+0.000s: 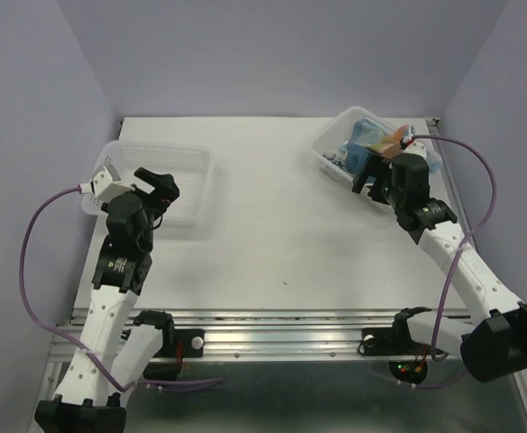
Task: Fold and stack the towels
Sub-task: Grab crumpled towel
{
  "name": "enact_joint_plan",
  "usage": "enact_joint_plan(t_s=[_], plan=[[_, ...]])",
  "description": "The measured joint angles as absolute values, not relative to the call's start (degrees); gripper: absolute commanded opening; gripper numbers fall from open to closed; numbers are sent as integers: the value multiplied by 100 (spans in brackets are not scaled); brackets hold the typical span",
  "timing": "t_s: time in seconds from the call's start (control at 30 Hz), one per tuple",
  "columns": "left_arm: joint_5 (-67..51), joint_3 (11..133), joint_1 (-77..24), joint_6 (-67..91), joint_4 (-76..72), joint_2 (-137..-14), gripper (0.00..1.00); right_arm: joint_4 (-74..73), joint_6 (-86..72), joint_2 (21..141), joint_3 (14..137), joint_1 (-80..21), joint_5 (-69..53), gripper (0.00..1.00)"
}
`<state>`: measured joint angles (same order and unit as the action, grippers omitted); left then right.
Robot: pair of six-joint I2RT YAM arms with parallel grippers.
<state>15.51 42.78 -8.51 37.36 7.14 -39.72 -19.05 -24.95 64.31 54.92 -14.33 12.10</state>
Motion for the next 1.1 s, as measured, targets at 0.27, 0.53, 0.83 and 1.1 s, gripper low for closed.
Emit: enact_joint_plan(t_s=[0.27,0.53,0.83,1.1], plan=[[1542,4278,-851,3736,711,-4040,99,-1758,-2123,6744,5723,-1433,1247,100],[1352,4270,-851,3728,707,-4383,99,-1767,-1608,8503,6726,-1433,1411,94],[1240,4178,-851,3638,615,-4593,99,-1885,-1382,9461,7244,-1433,2206,38],[1243,4171,-851,3583,580,-4676,99,-1900,-1347,9476,7284,-1433,2530,7]])
